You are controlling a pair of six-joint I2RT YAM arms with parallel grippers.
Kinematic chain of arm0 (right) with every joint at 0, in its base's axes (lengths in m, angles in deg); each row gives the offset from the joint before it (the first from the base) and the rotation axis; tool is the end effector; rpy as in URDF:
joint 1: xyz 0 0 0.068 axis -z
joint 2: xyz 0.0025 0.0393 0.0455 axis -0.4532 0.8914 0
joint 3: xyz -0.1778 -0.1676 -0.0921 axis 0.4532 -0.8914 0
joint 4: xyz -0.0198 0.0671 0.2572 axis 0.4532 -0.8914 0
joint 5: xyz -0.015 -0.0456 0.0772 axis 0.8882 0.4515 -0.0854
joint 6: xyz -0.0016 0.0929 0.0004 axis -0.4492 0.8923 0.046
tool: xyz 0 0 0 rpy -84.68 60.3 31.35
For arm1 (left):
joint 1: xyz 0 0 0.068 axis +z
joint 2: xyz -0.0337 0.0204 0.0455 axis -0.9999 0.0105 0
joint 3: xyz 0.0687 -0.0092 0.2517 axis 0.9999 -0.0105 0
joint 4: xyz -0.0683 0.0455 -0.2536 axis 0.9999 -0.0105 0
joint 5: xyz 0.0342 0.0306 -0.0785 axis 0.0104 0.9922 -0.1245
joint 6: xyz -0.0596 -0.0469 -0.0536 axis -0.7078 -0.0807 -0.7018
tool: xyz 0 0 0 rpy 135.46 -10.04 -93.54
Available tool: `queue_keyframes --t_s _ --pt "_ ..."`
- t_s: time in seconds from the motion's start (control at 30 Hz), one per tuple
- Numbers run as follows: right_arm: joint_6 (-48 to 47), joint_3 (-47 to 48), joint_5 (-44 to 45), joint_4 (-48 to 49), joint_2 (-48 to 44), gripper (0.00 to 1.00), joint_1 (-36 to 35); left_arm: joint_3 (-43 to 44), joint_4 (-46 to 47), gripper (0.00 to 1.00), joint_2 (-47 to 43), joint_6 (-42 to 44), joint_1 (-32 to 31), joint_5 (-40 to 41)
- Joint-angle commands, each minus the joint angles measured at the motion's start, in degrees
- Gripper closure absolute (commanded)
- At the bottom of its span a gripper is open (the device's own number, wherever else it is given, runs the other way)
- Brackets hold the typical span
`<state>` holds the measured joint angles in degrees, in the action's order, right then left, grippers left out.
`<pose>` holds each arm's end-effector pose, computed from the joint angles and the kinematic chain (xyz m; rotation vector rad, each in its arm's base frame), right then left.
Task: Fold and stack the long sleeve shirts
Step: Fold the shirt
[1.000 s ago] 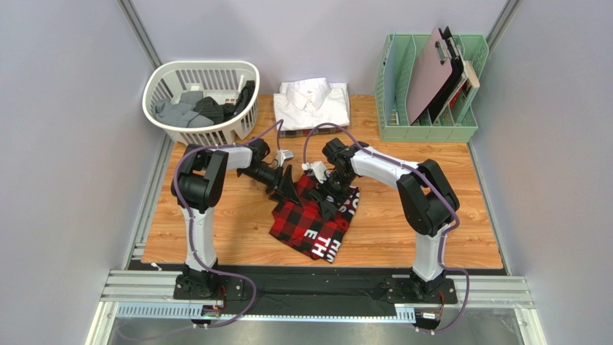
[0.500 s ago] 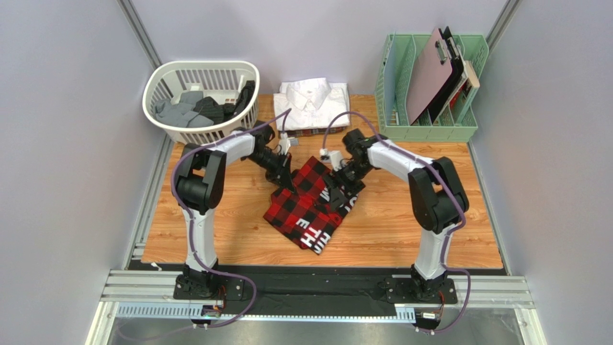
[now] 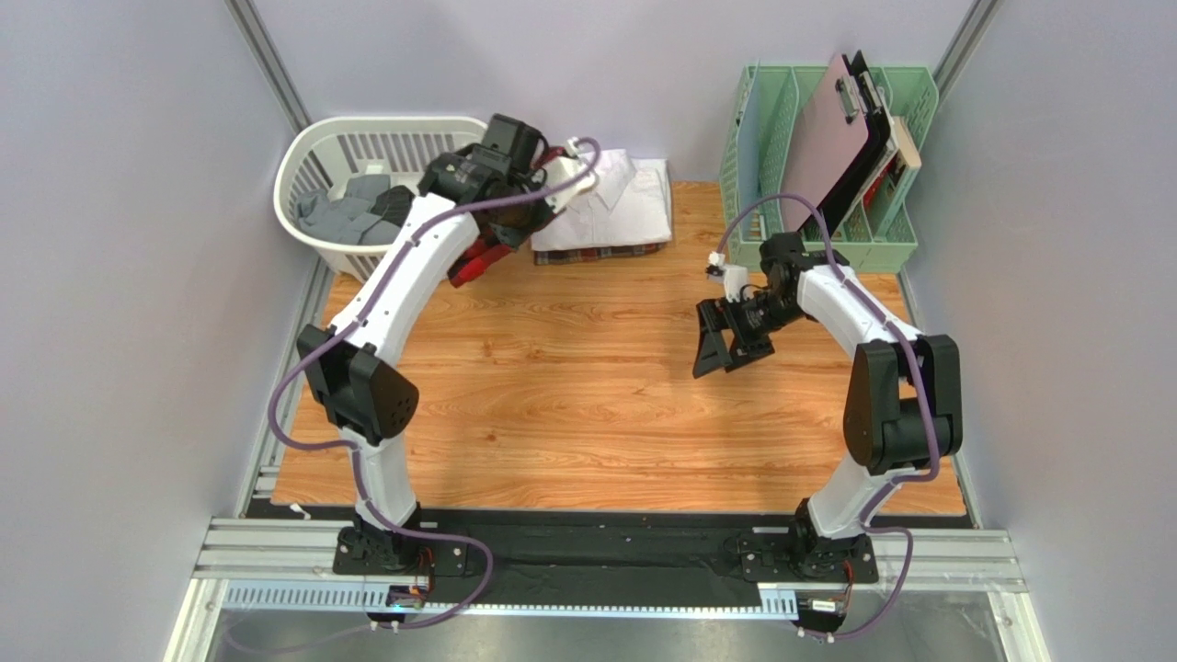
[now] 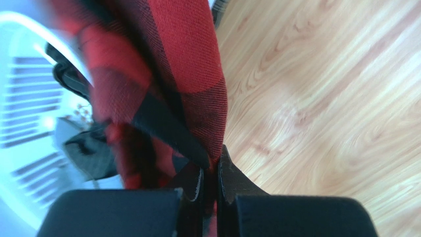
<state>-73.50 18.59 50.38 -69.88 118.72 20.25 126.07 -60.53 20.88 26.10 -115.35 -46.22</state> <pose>0.3074 0.0868 0.1653 -0.6499 2.7706 0.9344 0.3866 -0.1901 0.3363 1.1783 2.1898 0.0044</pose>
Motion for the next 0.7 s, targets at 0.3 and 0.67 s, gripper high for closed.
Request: queue_keyframes --t_s 0.3,0.67 --pt "-1.16 -1.83 -2.67 -2.01 -1.83 0.14 2.57 -37.8 16.41 1.0 6.36 -11.0 -26.75 15.05" --pt "-1.69 -2.97 -2.14 -3.59 -4.19 0.13 3.18 -26.3 7.81 0.52 6.3 -19.56 -33.81 -6.4"
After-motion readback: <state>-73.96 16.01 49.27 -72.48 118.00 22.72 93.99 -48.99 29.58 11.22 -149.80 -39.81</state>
